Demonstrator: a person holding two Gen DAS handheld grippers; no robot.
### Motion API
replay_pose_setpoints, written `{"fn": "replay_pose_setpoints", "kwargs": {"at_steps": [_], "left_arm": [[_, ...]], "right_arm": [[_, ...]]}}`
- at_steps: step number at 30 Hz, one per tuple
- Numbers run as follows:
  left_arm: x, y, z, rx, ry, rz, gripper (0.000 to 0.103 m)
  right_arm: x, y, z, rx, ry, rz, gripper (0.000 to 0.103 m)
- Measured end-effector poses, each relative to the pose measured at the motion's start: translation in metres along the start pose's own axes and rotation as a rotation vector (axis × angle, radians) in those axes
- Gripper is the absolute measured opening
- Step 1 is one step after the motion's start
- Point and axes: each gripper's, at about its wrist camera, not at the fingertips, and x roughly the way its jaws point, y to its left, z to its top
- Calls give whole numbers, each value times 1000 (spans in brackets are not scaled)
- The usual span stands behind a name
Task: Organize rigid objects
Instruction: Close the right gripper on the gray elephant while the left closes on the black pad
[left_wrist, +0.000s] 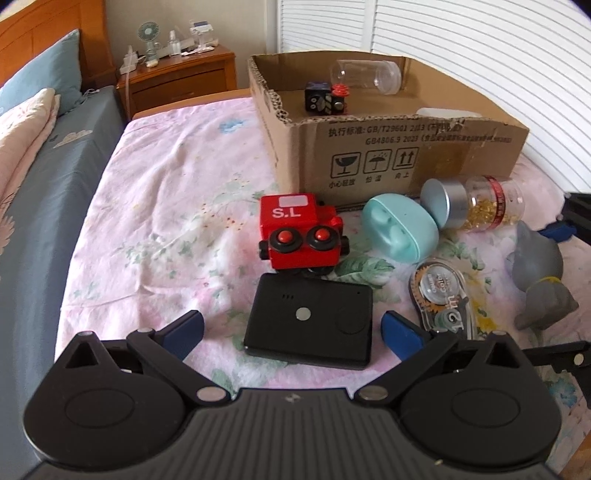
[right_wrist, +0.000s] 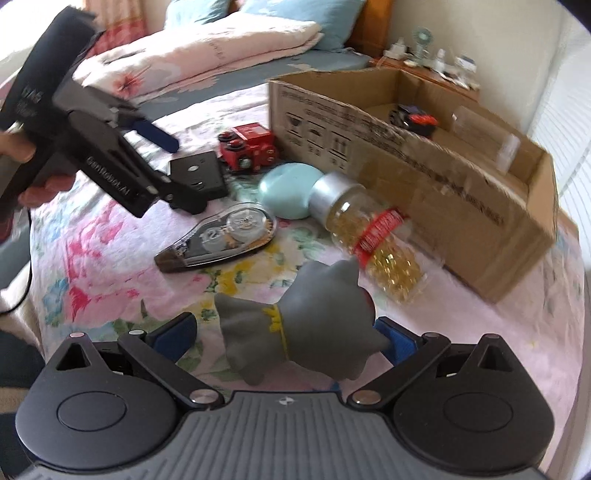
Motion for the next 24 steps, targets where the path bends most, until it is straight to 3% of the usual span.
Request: {"fn": "replay_pose_setpoints", "kwargs": {"at_steps": [5,10,13,17,21,24], "left_arm": [[0,0,1,78,-23,-36,99],[-1,-2,4,96,-20,-85,80],[-5,-4,2,106,-29,-94,69],[-7,-6,0,119,-22,-102,69],[-6,-7,0,128,-21,-72,80],[-8,-9,-1,137,-3,-96,78]], "right_arm": [[-2,2,6,-73,18,-33,103],[-7,-2,7,-60,12,-45,94],[-6,-2,7,-45,18,-39,82],[-8,0,7,-38,26,-36,81],[-8,0,7,-32,27,-34,81],[-8,0,7,-21,27,-36,81]]}}
